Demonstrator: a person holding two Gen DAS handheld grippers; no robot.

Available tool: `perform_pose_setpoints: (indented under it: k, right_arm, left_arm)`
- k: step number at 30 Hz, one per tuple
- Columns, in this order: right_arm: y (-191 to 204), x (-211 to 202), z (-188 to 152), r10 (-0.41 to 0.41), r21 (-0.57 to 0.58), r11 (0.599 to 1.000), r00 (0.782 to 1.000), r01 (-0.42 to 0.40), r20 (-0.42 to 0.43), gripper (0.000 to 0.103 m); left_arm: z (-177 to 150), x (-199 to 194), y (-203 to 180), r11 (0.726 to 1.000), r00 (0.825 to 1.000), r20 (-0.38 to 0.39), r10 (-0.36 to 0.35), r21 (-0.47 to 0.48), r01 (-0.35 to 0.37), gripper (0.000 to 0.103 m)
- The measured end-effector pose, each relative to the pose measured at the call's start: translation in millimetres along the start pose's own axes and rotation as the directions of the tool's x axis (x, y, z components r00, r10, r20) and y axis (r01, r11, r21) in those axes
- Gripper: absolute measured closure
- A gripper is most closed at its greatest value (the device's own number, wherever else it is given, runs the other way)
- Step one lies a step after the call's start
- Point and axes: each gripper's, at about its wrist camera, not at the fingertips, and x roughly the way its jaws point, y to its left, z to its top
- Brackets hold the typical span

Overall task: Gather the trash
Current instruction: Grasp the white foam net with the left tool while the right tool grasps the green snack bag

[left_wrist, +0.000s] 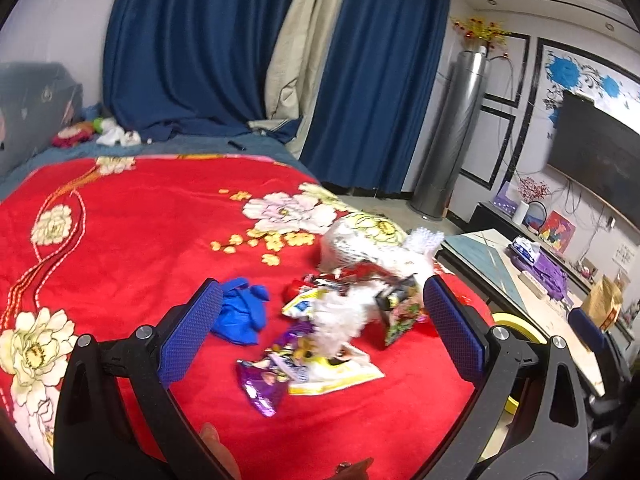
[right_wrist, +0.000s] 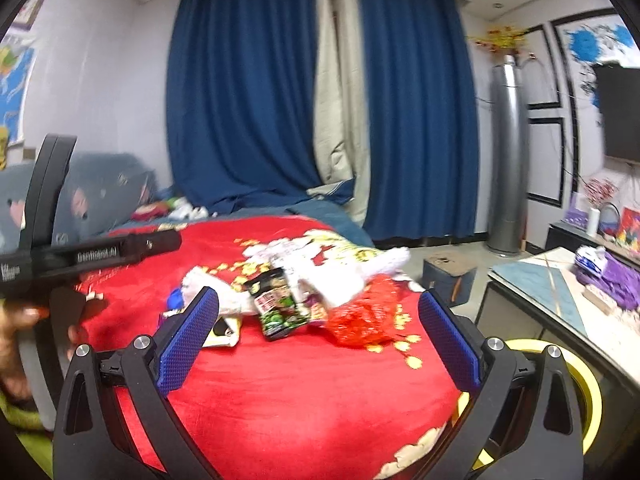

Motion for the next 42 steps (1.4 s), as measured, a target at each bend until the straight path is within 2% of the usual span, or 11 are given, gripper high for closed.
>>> perform_pose_setpoints:
  k: [4, 9, 13, 19, 21, 25, 26, 30, 32, 37, 42]
  right_arm:
    - [8.5, 23.7, 3.2, 0.043, -0.032, 0.998, 0.998, -0.045, -0.048, 0.006]
    - [10.3, 57.7, 2.2, 0.070, -0.047, 0.996, 0.991, -0.076, -0.112, 0.006]
    - [13.1, 86.2, -0.3, 0.090, -0.082, 0.991, 0.981, -0.106, -0.173, 0.006]
    - [20.5, 120.2, -4.0, 0.116, -0.116, 0.983, 0.970, -0.143, -0.215, 0.008]
    - [20.4, 134.0, -5.4, 0.133, -0.105, 0.981, 0.960, -0.163, -0.246, 0.017]
    - [19.8, 149.1, -8.4, 0.149, -0.090, 0.980, 0.950, -0.180, -0.274, 0.025]
    - [19.8, 151.2, -9.0, 0.153, -0.087, 0.979, 0.948, -0.184, -0.279, 0.030]
    - [17.2, 157.1, -12.3, 0.180, -0.065, 0.976, 0.938, -0.208, -0.298, 0.050]
    - [15.4, 158.4, -13.7, 0.208, -0.044, 0.972, 0.930, -0.232, -0.304, 0.061]
    - [14.5, 151.2, -15.8, 0.240, -0.026, 0.966, 0.929, -0.258, -0.282, 0.069]
    - [9.9, 141.9, -12.6, 0.260, 0.019, 0.964, 0.933, -0.264, -0.250, 0.074]
  left_arm:
    - [3.3, 10.4, 16.6, 1.000, 0.999, -0.047, -0.012, -0.022, 0.011, 0.011]
    - [3.2, 18.2, 33.4, 0.996, 0.994, -0.071, -0.081, -0.052, 0.077, 0.011]
    - [3.1, 28.6, 40.7, 0.994, 0.987, -0.124, -0.103, -0.058, 0.096, 0.011]
    - [2.3, 39.3, 39.6, 0.986, 0.969, -0.186, -0.164, -0.047, 0.157, 0.026]
    - [1.2, 43.1, 35.2, 0.981, 0.959, -0.205, -0.196, -0.043, 0.191, 0.030]
    - [-1.3, 51.7, 25.2, 0.970, 0.937, -0.251, -0.241, -0.027, 0.243, 0.034]
    - [-1.9, 54.3, 22.4, 0.969, 0.934, -0.262, -0.242, -0.021, 0.245, 0.034]
    - [-6.3, 66.4, 18.0, 0.967, 0.918, -0.310, -0.246, -0.022, 0.252, 0.044]
    - [-8.3, 71.0, 16.7, 0.967, 0.911, -0.330, -0.248, -0.023, 0.255, 0.054]
    - [-11.6, 74.8, 13.9, 0.962, 0.902, -0.345, -0.261, -0.020, 0.271, 0.087]
    - [-10.2, 66.8, 8.3, 0.955, 0.904, -0.324, -0.279, 0.009, 0.298, 0.091]
